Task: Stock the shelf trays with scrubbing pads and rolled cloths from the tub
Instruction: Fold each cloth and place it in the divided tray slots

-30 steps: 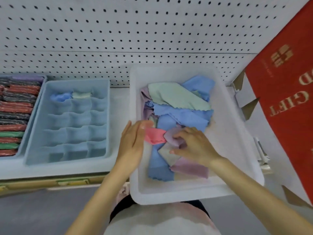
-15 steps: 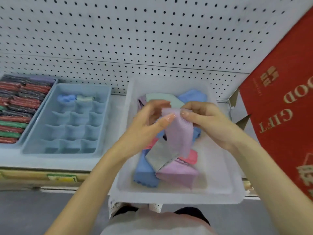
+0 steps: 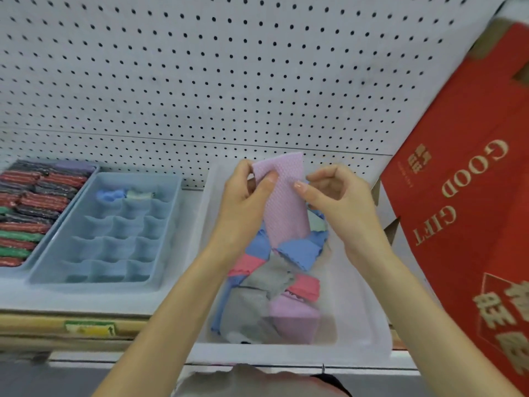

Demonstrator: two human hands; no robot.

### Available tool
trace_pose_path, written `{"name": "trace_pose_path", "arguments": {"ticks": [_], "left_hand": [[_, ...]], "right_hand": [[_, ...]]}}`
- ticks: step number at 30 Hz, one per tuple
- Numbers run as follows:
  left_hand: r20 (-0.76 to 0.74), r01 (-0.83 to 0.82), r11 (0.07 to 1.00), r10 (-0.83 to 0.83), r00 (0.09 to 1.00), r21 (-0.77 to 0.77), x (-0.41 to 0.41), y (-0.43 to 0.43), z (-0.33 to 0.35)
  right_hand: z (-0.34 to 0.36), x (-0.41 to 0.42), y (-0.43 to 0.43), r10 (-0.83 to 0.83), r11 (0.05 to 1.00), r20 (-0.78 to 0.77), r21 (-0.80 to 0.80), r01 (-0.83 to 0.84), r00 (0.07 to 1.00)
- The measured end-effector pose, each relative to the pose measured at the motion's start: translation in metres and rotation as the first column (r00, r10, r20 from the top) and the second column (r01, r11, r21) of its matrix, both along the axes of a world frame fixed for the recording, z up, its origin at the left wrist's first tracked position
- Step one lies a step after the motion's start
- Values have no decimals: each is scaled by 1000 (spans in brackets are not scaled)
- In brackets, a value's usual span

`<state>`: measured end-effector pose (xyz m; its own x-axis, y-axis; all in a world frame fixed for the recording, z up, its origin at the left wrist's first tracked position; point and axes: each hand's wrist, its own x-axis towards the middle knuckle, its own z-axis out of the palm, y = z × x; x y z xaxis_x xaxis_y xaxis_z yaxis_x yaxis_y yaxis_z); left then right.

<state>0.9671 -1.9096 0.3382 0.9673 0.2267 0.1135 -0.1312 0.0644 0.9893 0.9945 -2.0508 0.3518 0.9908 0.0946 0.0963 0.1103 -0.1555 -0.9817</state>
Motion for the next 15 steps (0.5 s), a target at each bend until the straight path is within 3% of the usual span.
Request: {"name": "trace_pose_path", "arguments": {"ticks": [5,15], "left_hand": [[-36,-38,998,36,999,-53,-2,-3,-3],[-84,-37,992,27,996,-122,-10,4,-8]], "right_hand": [[-5,-1,8,-6,999,-5,39,6,1000],[-6,3,14,168,972,-220,200,-125,961]]}}
